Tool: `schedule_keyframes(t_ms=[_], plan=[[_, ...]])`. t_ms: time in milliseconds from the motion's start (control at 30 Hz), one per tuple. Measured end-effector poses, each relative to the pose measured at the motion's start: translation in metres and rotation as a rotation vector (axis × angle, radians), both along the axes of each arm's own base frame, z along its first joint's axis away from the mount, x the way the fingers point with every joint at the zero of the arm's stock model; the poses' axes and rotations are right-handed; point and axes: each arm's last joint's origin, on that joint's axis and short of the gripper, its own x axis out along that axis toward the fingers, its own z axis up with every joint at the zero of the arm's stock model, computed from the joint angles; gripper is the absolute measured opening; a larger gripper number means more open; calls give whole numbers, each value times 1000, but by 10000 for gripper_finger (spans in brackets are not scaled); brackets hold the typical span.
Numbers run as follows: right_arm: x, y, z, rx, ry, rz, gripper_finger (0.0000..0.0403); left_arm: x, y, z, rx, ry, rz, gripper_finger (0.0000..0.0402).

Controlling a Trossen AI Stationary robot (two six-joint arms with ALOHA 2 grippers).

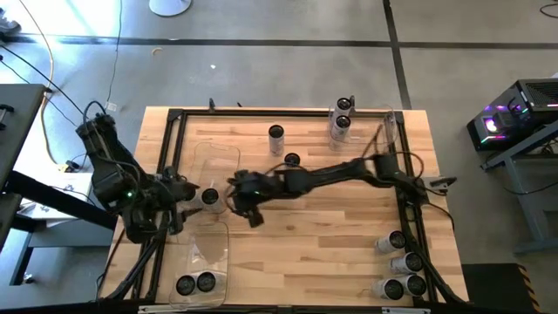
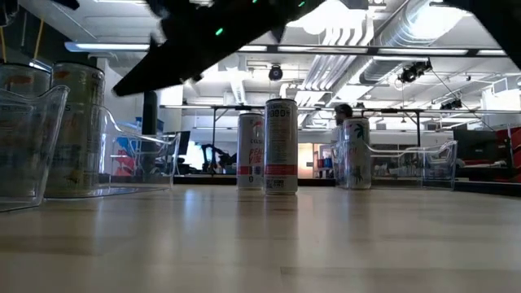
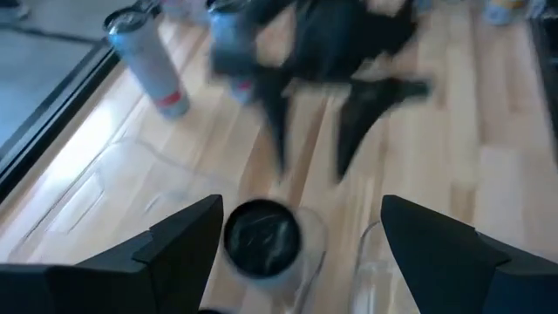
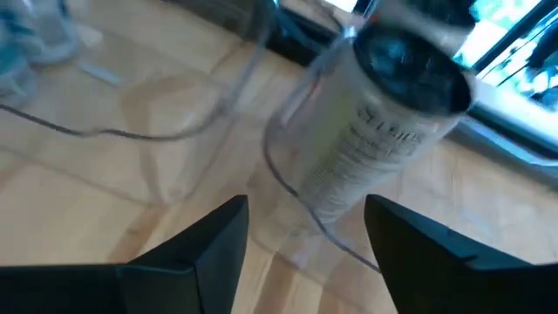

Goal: Sort soda cans
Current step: Adjust the top left transparent bin

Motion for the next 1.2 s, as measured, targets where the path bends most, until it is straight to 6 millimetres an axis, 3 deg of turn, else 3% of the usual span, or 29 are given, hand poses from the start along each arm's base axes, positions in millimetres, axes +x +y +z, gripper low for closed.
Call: schedule_keyframes(t_ms=[133,300,500,867,1200], plan=[[20,-15,-12,16,43,-5,216,2,-8,-3,19,-13,-46,304],[32,-22,-26,15,69,-15,207,5,-14,-6,45,2,-57,304],[32,-30,-30,1,75,-22,188,6,-16,-9,66,13,-65,304],[31,-65,-32,5,98,-85,135,6,-16,-9,71,15,-67,304],[29,-87,-32,-1,105,-152,128,6,-16,-9,71,15,-66,304]])
